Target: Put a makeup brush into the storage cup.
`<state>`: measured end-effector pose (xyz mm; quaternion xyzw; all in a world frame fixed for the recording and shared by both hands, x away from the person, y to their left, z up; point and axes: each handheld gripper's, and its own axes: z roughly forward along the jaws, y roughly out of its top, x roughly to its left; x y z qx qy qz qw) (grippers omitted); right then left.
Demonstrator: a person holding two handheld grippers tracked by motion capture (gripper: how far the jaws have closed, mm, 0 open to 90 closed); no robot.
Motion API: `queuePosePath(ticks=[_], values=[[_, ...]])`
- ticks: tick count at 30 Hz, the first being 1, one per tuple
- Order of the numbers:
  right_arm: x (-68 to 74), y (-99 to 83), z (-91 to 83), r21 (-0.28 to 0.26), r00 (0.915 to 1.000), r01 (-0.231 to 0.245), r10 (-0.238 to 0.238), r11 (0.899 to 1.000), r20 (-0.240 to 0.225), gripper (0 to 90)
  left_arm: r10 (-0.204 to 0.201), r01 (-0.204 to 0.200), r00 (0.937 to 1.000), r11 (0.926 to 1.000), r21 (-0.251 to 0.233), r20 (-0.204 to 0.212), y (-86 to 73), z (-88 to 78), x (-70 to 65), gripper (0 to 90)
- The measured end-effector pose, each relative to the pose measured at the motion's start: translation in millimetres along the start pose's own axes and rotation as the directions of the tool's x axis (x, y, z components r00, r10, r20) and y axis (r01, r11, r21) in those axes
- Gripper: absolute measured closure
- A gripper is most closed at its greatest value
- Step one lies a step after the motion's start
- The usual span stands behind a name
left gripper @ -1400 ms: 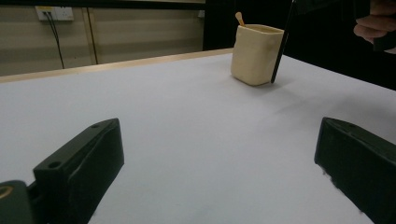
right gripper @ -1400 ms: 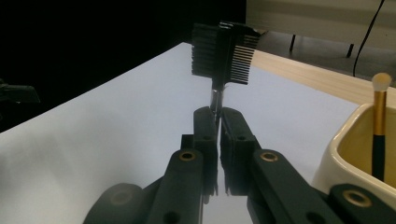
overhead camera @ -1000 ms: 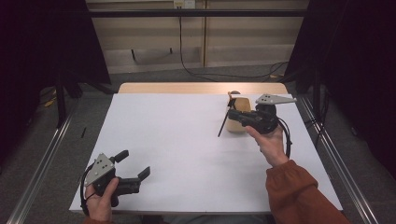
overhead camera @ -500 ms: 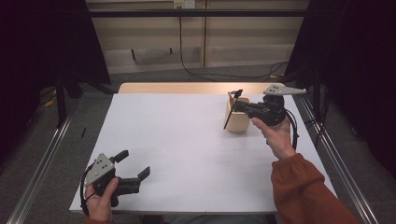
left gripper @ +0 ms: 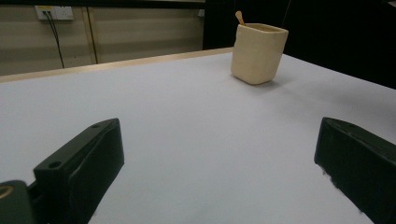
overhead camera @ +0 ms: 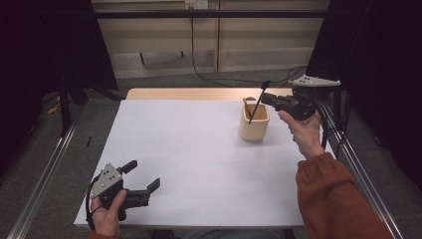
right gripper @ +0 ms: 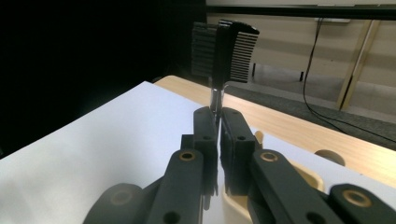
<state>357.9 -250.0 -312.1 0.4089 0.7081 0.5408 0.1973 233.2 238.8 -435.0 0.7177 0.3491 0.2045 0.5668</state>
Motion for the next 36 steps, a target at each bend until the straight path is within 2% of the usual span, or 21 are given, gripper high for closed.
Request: queuePosePath(ticks=[11, 20, 29, 36], values=[[-11.3, 16.1, -5.8, -0.025, 0.9989, -0.005, 0.006, 1.0, 0.047, 85.5, 0.004, -0.004, 1.0, 1.0, 0.002, 0.0, 0.0, 0.7, -0.2, 1.4], [-22.4, 29.2, 5.5, 0.003, 0.9937, 0.008, -0.008, 1.0, 0.111, 85.5, 0.003, -0.003, 1.0, 1.0, 0.001, 0.001, -0.1, 0.7, 0.2, 1.3], [-23.1, 21.5, 14.6, 0.033, 0.9926, 0.008, -0.012, 0.999, 0.121, 85.5, 0.003, -0.003, 1.0, 1.0, 0.002, 0.001, -0.1, 0.4, 0.0, 1.2], [-29.6, 11.4, 17.6, 0.054, 0.991, -0.004, -0.004, 0.999, 0.134, 85.5, 0.002, -0.002, 1.0, 1.0, 0.002, 0.001, -0.2, 0.7, 0.2, 1.2]])
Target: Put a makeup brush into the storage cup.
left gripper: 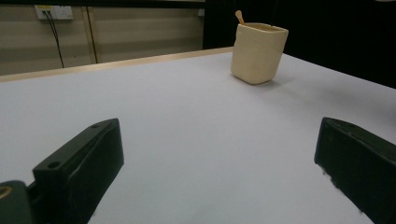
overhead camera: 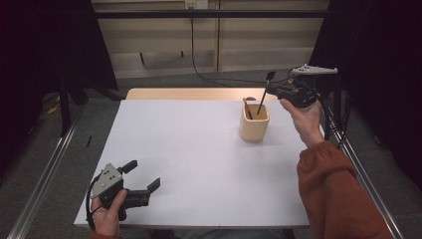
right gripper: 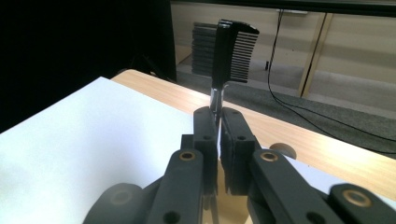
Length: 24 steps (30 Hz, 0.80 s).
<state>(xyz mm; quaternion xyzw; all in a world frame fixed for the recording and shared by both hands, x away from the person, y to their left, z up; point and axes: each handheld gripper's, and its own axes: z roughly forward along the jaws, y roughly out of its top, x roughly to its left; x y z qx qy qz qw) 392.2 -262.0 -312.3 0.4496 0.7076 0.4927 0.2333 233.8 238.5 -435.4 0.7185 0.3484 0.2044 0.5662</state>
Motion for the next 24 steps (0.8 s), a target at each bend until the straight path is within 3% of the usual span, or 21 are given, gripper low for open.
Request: queuePosePath(ticks=[24], values=[[-1.5, -33.3, 16.5, 0.055, 0.9996, -0.021, 0.022, 0.998, -0.017, 85.5, 0.002, -0.002, 1.0, 1.0, 0.002, 0.003, 0.1, 0.0, -0.5, 1.3]])
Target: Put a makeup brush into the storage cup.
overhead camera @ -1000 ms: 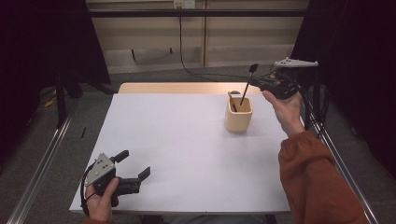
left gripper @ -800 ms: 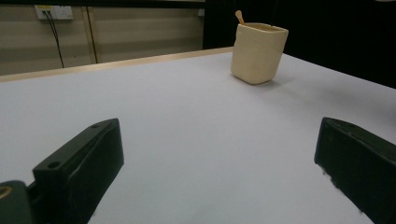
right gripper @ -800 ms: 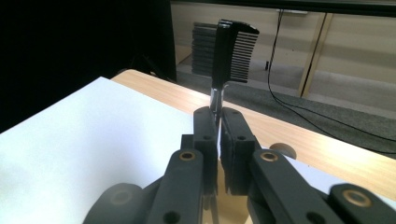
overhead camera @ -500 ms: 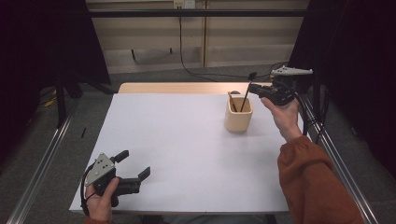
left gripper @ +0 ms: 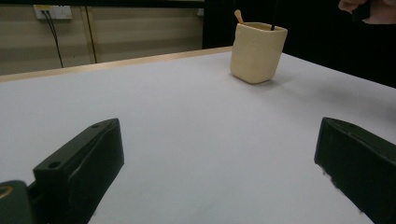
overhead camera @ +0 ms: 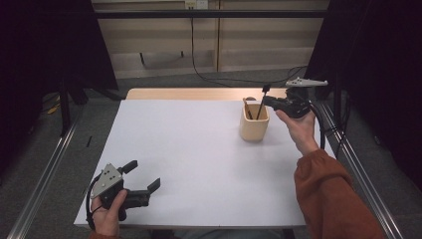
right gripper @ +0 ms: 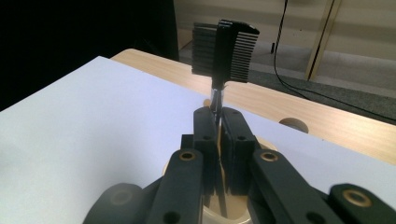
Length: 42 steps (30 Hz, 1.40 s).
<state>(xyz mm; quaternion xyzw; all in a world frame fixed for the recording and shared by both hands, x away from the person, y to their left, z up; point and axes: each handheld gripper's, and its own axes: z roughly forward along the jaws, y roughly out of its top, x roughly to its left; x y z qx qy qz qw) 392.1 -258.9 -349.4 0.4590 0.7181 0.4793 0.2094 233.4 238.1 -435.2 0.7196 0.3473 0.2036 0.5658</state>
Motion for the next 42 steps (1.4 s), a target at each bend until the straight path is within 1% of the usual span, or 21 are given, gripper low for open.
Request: queuePosePath(ticks=[7, 10, 13, 21, 25, 28, 31, 32, 36, 38, 40, 42], values=[[-0.8, -9.5, 6.6, 0.008, 0.9999, -0.01, 0.01, 1.0, -0.01, 85.5, -0.001, 0.001, 1.0, 1.0, -0.002, 0.0, 0.0, -0.2, 0.2, 1.3], [-0.8, -12.4, 7.6, 0.01, 0.9997, -0.01, 0.01, 1.0, -0.023, 85.4, -0.001, 0.001, 1.0, 1.0, -0.001, 0.0, 0.0, -0.1, -0.1, 1.3], [-1.9, -15.0, 7.7, 0.011, 0.9997, -0.015, 0.015, 1.0, -0.022, 85.4, 0.001, -0.001, 1.0, 1.0, 0.0, 0.001, 0.1, 0.0, -0.3, 1.3], [-1.4, -17.6, 9.1, 0.015, 0.9993, -0.006, 0.006, 1.0, -0.038, 85.3, 0.001, -0.001, 1.0, 1.0, -0.001, 0.001, 0.3, -0.2, -0.5, 1.3], [-2.9, -20.9, 10.0, 0.011, 0.9992, -0.011, 0.012, 1.0, -0.038, 85.0, -0.003, 0.003, 1.0, 1.0, -0.003, 0.001, 0.0, -0.3, 0.1, 1.3], [-3.7, -21.8, 9.4, 0.006, 0.9985, -0.015, 0.015, 1.0, -0.053, 84.7, 0.0, 0.0, 1.0, 1.0, -0.002, 0.001, 0.0, -0.3, -0.1, 1.3], [-3.0, -22.0, 9.1, 0.002, 0.9978, -0.012, 0.012, 1.0, -0.065, 77.9, 0.0, 0.0, 1.0, 1.0, -0.002, 0.001, 0.0, 0.0, -0.2, 1.3], [-3.0, -22.0, 9.1, 0.002, 0.9978, -0.013, 0.013, 1.0, -0.066, 77.0, 0.0, 0.0, 1.0, 1.0, -0.002, 0.001, 0.0, -0.1, -0.1, 1.3], [-3.5, -22.5, 9.9, -0.001, 0.9982, -0.02, 0.02, 1.0, -0.057, 62.1, -0.001, 0.001, 1.0, 1.0, -0.002, 0.001, 0.0, -0.1, -0.1, 1.3], [-3.3, -22.3, 10.2, -0.004, 0.9984, -0.024, 0.024, 1.0, -0.052, 52.0, -0.001, 0.001, 1.0, 1.0, -0.002, 0.002, 0.0, 0.0, -0.1, 1.3], [-3.1, -22.1, 10.4, -0.007, 0.9984, -0.027, 0.027, 1.0, -0.05, 47.5, -0.001, 0.001, 1.0, 1.0, -0.002, 0.002, 0.0, 0.0, 0.0, 1.3], [-3.0, -22.1, 11.0, -0.009, 0.9985, -0.031, 0.031, 0.999, -0.044, 38.1, -0.002, 0.002, 1.0, 1.0, -0.003, 0.002, -0.1, 0.2, 0.4, 1.3]])
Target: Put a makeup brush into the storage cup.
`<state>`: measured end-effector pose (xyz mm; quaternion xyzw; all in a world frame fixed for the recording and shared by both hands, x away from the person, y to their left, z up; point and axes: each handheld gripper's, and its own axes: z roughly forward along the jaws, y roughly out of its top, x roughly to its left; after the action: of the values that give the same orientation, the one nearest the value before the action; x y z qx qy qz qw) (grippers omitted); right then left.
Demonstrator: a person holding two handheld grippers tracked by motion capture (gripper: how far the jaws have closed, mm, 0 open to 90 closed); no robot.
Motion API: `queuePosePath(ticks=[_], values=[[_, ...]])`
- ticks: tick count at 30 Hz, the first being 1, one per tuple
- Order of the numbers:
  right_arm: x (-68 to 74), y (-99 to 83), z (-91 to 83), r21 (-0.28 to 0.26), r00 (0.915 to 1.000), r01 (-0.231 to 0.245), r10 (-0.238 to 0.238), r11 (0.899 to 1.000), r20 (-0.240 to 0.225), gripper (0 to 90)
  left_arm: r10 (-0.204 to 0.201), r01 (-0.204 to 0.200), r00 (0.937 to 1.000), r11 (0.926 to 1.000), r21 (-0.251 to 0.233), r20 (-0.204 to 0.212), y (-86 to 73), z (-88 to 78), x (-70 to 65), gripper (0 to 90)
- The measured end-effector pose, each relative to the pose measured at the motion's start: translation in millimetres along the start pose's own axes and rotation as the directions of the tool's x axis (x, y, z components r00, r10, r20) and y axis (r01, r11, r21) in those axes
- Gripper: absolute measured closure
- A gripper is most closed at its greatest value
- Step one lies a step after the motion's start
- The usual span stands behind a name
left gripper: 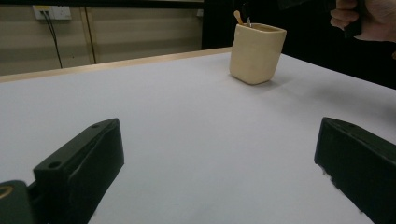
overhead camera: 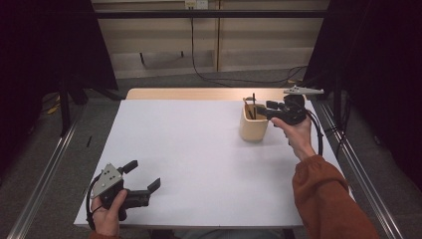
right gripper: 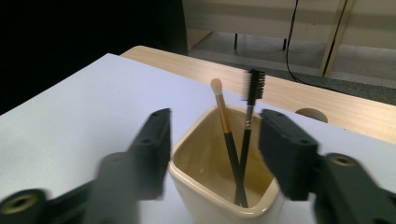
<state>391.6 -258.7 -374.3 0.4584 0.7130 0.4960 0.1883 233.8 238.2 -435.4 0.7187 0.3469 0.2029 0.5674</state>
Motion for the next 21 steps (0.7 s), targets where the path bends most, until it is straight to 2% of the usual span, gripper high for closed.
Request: queuePosePath(ticks=[7, 13, 15, 17, 21], values=[[-0.5, 0.7, 2.7, -0.011, 0.9999, -0.005, 0.005, 1.0, -0.009, 24.7, -0.011, 0.011, 0.9999, 0.9999, 0.003, -0.004, 0.4, 2.5, -0.5, 1.3], [-4.4, -0.1, 4.0, -0.031, 0.9992, -0.036, 0.035, 0.999, -0.018, 11.8, -0.007, 0.007, 1.0, 0.9999, 0.01, -0.004, 0.4, 4.2, 0.1, 1.3], [-4.9, -1.1, 2.5, -0.031, 0.9994, -0.021, 0.02, 0.999, -0.029, 6.3, -0.013, 0.013, 0.9999, 0.9999, 0.009, -0.005, 0.1, 4.2, 0.5, 1.3], [-4.9, -1.3, 0.7, -0.033, 0.9989, -0.026, 0.025, 0.999, -0.041, 5.3, -0.01, 0.01, 0.9999, 0.9999, 0.008, -0.005, 0.1, 4.2, 0.9, 1.3], [-5.6, -2.0, -4.6, -0.048, 0.9994, -0.03, 0.029, 0.998, -0.02, 7.8, -0.004, 0.004, 1.0, 1.0, 0.006, -0.001, 0.2, 4.0, 0.2, 1.3]])
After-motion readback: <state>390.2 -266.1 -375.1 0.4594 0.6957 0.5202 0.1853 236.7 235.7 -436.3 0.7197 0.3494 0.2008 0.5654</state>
